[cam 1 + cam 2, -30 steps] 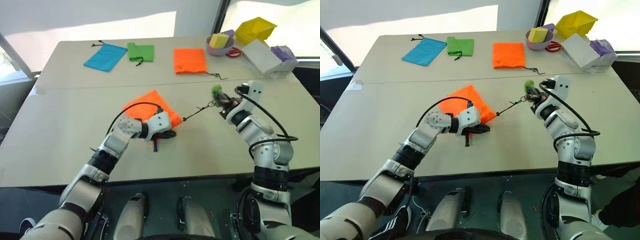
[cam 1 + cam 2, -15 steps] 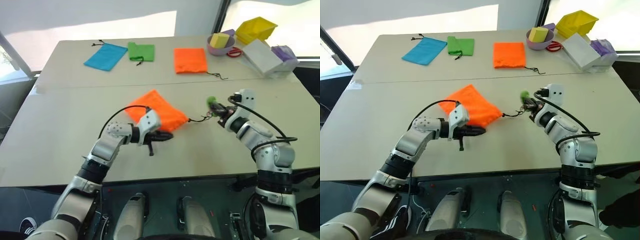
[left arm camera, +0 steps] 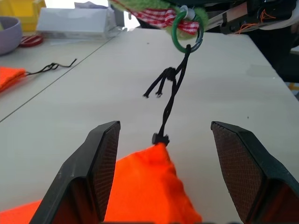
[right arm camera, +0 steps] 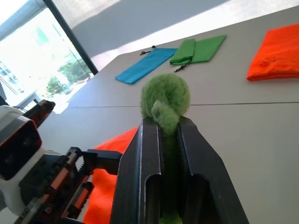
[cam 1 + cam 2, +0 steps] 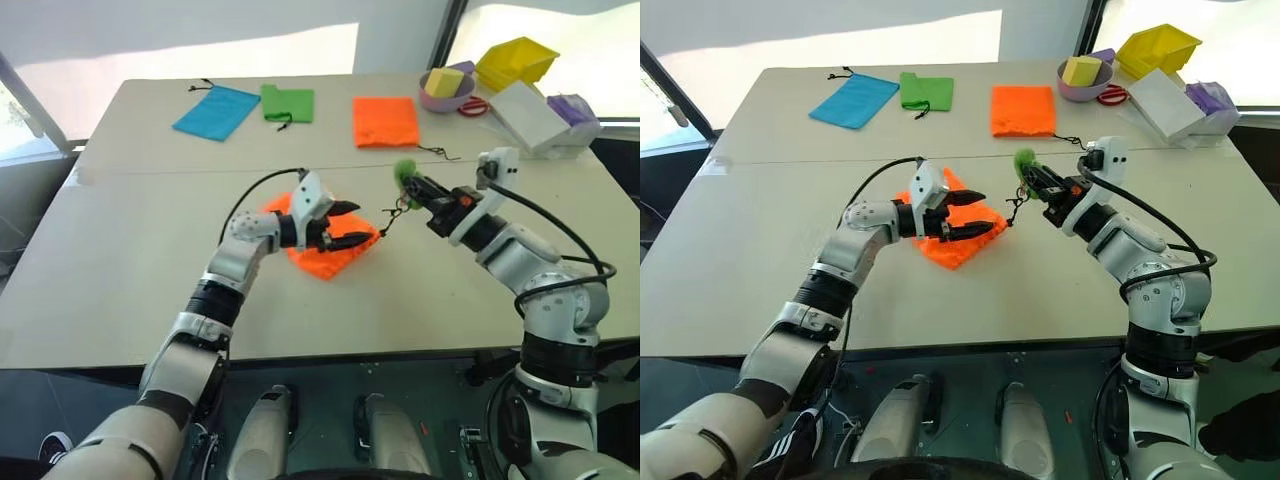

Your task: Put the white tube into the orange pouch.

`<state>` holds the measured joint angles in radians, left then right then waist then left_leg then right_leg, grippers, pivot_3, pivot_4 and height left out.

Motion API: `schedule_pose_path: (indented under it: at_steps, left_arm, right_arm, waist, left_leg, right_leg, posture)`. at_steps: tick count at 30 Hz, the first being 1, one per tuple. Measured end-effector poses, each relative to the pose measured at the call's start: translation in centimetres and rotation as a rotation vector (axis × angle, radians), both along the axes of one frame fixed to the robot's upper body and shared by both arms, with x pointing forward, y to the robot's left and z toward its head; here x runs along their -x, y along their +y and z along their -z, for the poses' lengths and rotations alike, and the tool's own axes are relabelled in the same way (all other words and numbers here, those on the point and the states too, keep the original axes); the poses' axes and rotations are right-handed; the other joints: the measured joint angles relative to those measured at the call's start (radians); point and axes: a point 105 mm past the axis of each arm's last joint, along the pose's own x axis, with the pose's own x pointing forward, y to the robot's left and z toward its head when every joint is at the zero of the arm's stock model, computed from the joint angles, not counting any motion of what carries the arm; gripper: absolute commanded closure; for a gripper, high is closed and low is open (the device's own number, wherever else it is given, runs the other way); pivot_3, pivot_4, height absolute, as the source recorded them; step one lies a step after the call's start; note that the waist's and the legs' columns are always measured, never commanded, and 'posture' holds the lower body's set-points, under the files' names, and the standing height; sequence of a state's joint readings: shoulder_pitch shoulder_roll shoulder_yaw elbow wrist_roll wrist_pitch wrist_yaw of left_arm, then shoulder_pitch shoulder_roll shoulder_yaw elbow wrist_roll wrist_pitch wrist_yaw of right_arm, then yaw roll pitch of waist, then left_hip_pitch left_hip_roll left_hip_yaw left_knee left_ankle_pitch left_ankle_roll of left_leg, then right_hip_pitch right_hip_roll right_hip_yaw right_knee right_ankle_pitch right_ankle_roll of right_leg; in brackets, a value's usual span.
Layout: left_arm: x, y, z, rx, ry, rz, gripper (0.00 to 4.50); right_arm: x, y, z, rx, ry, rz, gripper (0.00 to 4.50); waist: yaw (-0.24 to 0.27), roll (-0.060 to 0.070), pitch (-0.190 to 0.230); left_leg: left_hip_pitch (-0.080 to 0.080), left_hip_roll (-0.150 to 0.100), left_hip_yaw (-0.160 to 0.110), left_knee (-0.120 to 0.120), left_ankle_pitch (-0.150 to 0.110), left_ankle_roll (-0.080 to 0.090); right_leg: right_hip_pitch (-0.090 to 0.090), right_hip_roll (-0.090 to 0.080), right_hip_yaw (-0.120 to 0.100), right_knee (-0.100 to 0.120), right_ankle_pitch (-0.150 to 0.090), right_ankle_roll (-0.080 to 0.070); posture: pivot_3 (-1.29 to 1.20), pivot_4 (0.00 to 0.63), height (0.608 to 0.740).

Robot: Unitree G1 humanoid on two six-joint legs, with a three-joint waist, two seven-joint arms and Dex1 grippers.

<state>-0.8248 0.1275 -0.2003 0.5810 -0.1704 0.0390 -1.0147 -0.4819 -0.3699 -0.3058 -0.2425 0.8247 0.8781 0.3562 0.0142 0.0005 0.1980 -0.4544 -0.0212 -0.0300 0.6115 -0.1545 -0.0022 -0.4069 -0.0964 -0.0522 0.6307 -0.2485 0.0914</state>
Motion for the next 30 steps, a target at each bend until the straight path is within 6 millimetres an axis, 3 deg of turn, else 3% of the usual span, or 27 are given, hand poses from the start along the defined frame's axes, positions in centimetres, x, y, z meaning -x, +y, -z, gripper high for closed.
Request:
schedule_pose_path:
  at_steps: [3, 10, 13, 18, 23, 30]
  left_arm:
    - [0.2, -1.6, 0.4, 0.014, 0.004, 0.027, 1.06]
    - [-0.7, -3.0, 1.1, 0.000, -0.016, -0.020, 1.06]
    - [-0.9, -3.8, 1.1, 0.000, -0.032, -0.036, 1.87]
    - [-1.0, -4.1, 1.0, 0.007, -0.055, -0.049, 4.25]
    - [-1.0, -3.9, 1.5, -0.038, -0.077, -0.050, 4.25]
    - [0.2, -3.5, 3.1, -0.149, -0.049, 0.052, 4.25]
  right_arm:
    - [0.5, 0.6, -0.5, -0.008, -0.014, -0.029, 4.50]
    - [0.6, 0.7, -0.3, -0.016, 0.000, -0.024, 4.50]
    - [0.6, 0.9, -0.2, -0.015, 0.002, -0.027, 4.50]
    - [0.5, 0.8, -0.3, -0.015, -0.002, -0.021, 4.50]
    - [-0.2, 0.0, 0.2, -0.016, 0.016, 0.037, 4.50]
    - [-1.8, -2.9, 2.2, 0.046, 0.063, 0.209, 4.50]
  waist:
    - [-0.001, 0.000, 0.000]
    - [0.000, 0.000, 0.000]
    - [0.000, 0.000, 0.000]
    - [-0.001, 0.000, 0.000]
    - [-0.001, 0.000, 0.000]
    - [-0.001, 0.000, 0.000]
  left_leg:
    - [-0.004, 0.000, 0.000, 0.001, 0.000, 0.000]
    - [-0.004, 0.000, 0.000, 0.003, 0.000, 0.000]
    - [-0.005, -0.001, 0.000, 0.003, 0.000, 0.000]
    - [-0.005, 0.000, 0.000, 0.003, 0.000, 0.000]
    - [-0.005, 0.000, 0.001, 0.004, 0.000, 0.000]
    - [-0.005, 0.000, 0.001, 0.003, 0.000, 0.000]
  right_leg:
    - [-0.003, 0.000, 0.000, 0.000, 0.002, 0.004]
    - [-0.003, 0.001, -0.002, 0.001, 0.003, 0.005]
    - [-0.003, 0.000, -0.002, 0.000, 0.003, 0.006]
    - [-0.003, 0.000, -0.002, 0.001, 0.003, 0.006]
    - [-0.003, 0.001, -0.002, 0.001, 0.004, 0.006]
    - [-0.003, 0.001, -0.002, 0.001, 0.003, 0.005]
  posture:
    - [0.00, 0.150, 0.740]
    - [0.00, 0.150, 0.740]
    - [0.00, 0.150, 0.740]
    - [0.00, 0.150, 0.740]
    - [0.00, 0.150, 0.740]
    - [0.00, 0.150, 0.740]
